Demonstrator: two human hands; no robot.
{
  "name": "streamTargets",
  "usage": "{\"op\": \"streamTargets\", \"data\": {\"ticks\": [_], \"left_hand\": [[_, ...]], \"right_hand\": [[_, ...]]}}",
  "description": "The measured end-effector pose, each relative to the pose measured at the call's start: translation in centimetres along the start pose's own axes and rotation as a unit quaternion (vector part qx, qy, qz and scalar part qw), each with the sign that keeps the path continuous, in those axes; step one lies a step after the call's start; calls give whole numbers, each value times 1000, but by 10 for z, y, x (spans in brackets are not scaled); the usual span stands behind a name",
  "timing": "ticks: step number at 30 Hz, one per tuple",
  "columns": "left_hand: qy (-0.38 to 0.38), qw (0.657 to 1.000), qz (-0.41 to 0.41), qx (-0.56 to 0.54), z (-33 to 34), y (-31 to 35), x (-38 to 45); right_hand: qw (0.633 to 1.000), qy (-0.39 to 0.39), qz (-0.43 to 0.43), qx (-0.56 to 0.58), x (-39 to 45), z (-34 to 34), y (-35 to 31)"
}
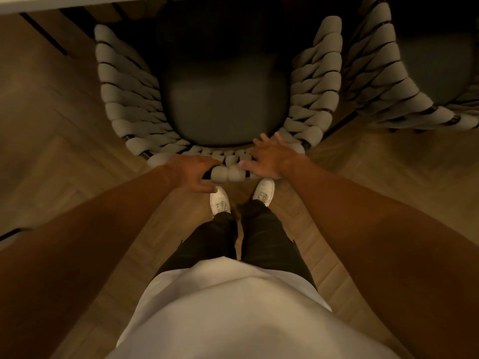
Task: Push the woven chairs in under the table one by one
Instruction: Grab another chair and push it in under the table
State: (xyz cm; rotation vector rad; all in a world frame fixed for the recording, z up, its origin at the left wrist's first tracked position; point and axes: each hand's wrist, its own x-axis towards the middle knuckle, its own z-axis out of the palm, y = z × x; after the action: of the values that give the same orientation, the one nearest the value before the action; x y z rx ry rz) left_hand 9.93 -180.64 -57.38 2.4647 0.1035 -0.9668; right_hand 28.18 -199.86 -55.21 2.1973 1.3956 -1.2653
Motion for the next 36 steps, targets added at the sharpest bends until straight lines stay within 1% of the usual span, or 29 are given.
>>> {"op": "streamTargets", "data": {"ticks": [2,4,7,10,14,18,21,23,27,36], "left_hand": [[21,998,-11,64,1,-2,-5],[37,994,-33,94,3,3,-6],[66,986,-79,128,10,13,2],[75,980,-112,144,11,17,11],[99,977,-96,165,9,14,16],[127,975,-80,165,-3,19,27],[132,976,-87,148,-16,18,37],[138,977,-91,132,-23,15,41],[154,973,-96,141,-28,13,48],[139,972,-109,154,-29,15,48]], "right_hand": [[1000,-21,-20,9,2,7,-19],[999,-13,-21,-25,4,14,-29],[995,32,12,-94,7,21,-32],[991,57,62,-108,10,24,-35],[988,63,102,-98,14,23,-33],[987,61,110,-95,18,14,-20],[987,59,116,-99,25,0,-11],[987,57,111,-105,29,-10,-9],[987,61,93,-114,33,-22,-4],[987,80,74,-116,35,-20,-1]]}}
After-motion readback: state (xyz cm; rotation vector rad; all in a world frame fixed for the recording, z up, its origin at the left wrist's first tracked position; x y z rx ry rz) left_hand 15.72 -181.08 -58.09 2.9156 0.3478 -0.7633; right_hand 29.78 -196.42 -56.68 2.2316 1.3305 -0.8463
